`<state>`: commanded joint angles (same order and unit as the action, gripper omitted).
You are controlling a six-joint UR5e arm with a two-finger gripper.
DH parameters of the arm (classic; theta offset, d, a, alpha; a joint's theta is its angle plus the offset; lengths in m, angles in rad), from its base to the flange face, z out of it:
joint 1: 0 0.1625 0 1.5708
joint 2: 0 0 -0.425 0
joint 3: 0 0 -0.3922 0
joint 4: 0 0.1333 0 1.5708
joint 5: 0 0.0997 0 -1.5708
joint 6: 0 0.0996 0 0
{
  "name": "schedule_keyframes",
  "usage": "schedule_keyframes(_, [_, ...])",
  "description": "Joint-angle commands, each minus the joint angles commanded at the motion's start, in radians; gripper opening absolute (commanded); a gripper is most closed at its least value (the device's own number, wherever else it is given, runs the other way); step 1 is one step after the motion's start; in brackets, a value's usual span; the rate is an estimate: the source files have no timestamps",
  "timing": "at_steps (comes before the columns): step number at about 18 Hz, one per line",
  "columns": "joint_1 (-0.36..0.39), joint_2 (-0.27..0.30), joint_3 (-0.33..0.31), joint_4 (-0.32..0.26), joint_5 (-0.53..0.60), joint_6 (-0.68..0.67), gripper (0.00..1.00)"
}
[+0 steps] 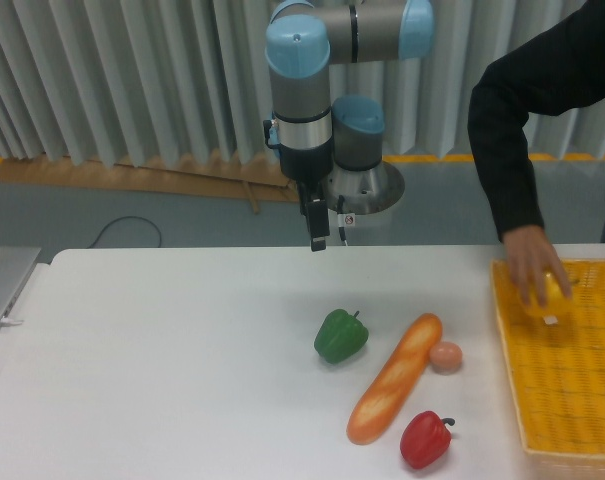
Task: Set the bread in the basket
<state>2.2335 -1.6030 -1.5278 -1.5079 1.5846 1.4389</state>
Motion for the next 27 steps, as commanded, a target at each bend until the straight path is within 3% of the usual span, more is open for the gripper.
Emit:
schedule_keyframes(19, [0.041, -0.002, 0.006, 0.002, 0.0, 0.0, 1.0])
schedule_keyframes(23, [0.067, -0.02, 0.012, 0.003, -0.002, 0.002, 1.0])
schedule_keyframes(27, [0.08, -0.066, 0.012, 0.041, 0.0, -0.015, 1.0])
